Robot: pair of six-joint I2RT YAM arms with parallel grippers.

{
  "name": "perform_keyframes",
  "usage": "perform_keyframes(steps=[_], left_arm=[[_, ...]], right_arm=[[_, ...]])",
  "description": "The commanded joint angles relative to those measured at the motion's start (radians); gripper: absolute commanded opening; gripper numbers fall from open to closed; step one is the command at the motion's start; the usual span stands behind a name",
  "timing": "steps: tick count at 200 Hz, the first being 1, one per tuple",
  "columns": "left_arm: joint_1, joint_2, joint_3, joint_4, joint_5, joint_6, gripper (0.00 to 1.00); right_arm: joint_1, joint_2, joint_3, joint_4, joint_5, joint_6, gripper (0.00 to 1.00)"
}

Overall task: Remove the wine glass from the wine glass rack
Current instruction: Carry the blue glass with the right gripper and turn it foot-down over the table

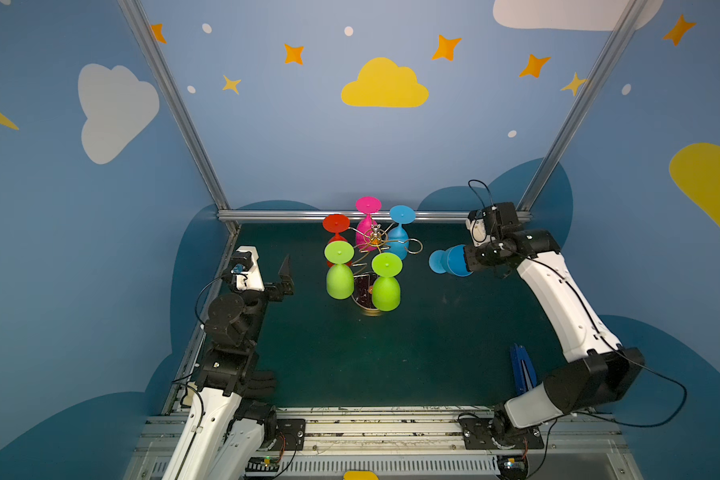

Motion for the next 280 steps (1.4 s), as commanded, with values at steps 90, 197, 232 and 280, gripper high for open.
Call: perform_keyframes(steps=[90, 197, 232, 280], left_arm=[[0.019, -0.008, -0.008, 0.009, 0.017, -0.003, 0.99], [0.029, -0.011, -0.01, 0.01, 0.01, -0.01, 0.99], [0.031, -0.006, -0.009, 0.009, 0.018, -0.017, 0.99], [0.032, -0.008, -0.011, 0.009, 0.018, -0.024, 0.99]], right_arm=[[-0.013, 0.428, 0.539, -0.22, 0.039, -0.077, 0.0], [-0.011, 0.704, 0.818, -0.32, 0.027, -0.089, 0.0], [-0.011, 0.732, 0.824, -0.325, 0.013, -0.092, 0.0], [-0.011, 0.766, 0.821, -0.335, 0.008, -0.089, 0.0]])
